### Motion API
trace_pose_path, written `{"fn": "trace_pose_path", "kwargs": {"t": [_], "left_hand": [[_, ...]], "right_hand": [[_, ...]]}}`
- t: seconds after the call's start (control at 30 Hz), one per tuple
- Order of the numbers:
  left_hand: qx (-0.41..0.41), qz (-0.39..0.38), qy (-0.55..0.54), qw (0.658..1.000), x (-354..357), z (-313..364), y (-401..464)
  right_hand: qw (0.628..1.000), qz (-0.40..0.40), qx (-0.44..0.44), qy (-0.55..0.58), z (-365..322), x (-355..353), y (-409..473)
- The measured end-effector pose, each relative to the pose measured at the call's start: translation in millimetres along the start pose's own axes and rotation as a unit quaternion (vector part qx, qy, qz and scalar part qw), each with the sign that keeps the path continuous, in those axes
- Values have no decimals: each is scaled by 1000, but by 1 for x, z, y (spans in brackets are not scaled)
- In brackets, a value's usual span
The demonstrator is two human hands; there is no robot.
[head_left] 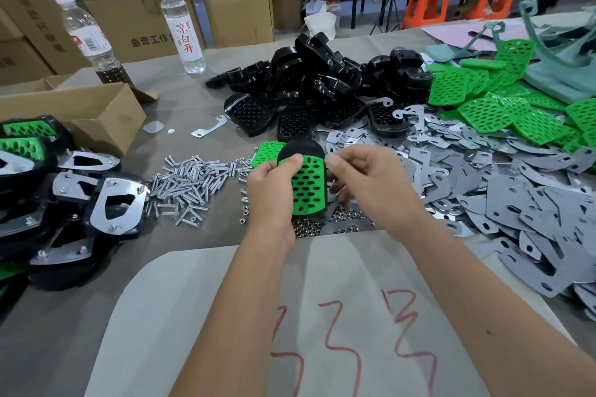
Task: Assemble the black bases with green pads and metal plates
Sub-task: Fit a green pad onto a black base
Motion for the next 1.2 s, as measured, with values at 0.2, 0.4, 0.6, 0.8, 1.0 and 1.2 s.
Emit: {"fn": "trace_pose_path", "kwargs": {"t": [0.2,0.4,0.6,0.8,1.0,1.2], "left_hand": [[-25,26,-34,999,-6,-1,2],[-34,4,-24,999,-3,-4,5],[6,4,18,1000,0,0,1],[68,9,45,997,7,13,-10],[48,23,24,998,0,17,-12],[99,94,-9,991,-28,34,-6]], "right_hand": [[860,29,-90,-501,-14,8,51],[845,-58,-47,-529,10,23,61],[905,2,-55,-421,-3,-7,47],[946,56,-132,-290,-30,-13,13],[996,-75,18,35,-12,17,8],[999,-23,3,40,-17,38,17]]}}
Point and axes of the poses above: each hand's wrist, its own y-axis towards the middle knuckle, its own x-axis out of the palm, z = x × y, the point moved 9 cm from there along y, towards the middle knuckle, and after that the axes turned 5 degrees about -y, right-handed, at the moved point
